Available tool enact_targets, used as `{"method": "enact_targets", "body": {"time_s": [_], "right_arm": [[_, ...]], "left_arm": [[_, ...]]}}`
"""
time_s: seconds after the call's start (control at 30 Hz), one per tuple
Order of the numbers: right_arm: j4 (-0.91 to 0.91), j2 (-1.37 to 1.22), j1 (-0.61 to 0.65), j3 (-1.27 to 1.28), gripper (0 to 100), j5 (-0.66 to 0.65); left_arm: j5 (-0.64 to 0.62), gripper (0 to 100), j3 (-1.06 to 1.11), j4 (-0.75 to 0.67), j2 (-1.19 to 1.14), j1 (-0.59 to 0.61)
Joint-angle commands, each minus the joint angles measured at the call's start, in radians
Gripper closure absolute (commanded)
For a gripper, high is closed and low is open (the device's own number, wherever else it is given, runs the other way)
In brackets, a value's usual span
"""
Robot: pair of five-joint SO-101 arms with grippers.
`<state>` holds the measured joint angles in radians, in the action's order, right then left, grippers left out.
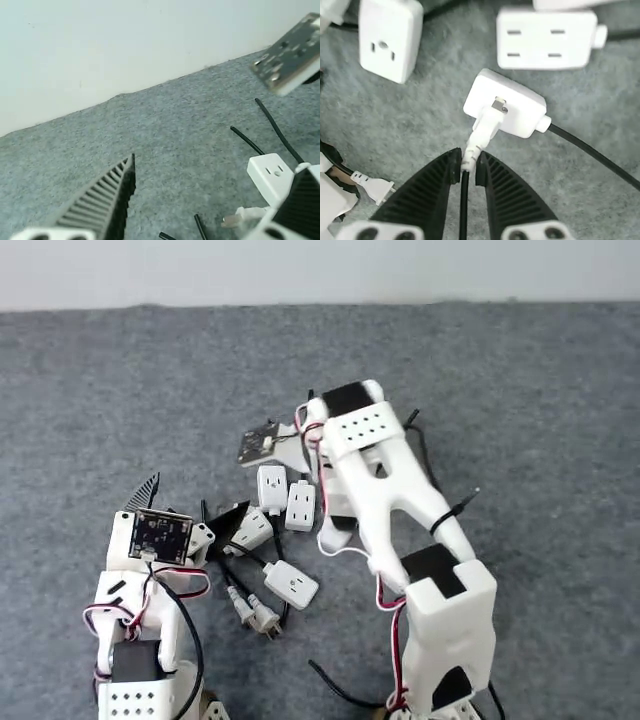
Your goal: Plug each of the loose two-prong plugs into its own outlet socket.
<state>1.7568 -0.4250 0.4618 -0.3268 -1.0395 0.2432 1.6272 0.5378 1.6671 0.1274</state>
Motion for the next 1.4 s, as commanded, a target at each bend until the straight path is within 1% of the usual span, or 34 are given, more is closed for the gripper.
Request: {"method": "enact_targets", "body": {"time_s": [0.0, 0.1, 0.2, 0.33, 0.5, 0.67, 0.87, 0.97, 1.17, 1.37], "right_arm": [[0.044, 0.061, 0.07, 0.0, 99.0, 0.046], [0.044, 0.059, 0.104, 0.002, 99.0, 0.074], [0.044, 0.062, 0.142, 0.041, 99.0, 0.083], [0.044, 0.065, 0.203, 0.092, 99.0, 0.127], [0.042, 0.064, 0.231, 0.097, 99.0, 0.161], [0.021, 0.058, 0.225, 0.106, 99.0, 0.176], [-0.048, 0.051, 0.171, 0.107, 99.0, 0.176], [-0.05, 0.013, 0.163, 0.106, 99.0, 0.175], [-0.122, -0.085, 0.133, 0.101, 99.0, 0.175], [-0.188, -0.142, 0.136, 0.101, 99.0, 0.181]], "left_arm": [[0.032, 56, -0.01, -0.028, 0.011, 0.006], [0.034, 56, -0.01, -0.028, 0.011, 0.006], [0.034, 56, -0.008, -0.028, 0.011, 0.006], [0.034, 56, -0.01, -0.028, 0.011, 0.006], [0.031, 56, -0.01, -0.028, 0.011, 0.006], [0.031, 56, -0.01, -0.026, 0.011, 0.006], [0.029, 56, -0.012, -0.023, 0.011, 0.006], [0.029, 56, -0.012, -0.023, 0.011, 0.006], [0.031, 56, -0.012, -0.023, 0.011, 0.006], [0.032, 56, -0.008, -0.023, 0.011, 0.006]]}}
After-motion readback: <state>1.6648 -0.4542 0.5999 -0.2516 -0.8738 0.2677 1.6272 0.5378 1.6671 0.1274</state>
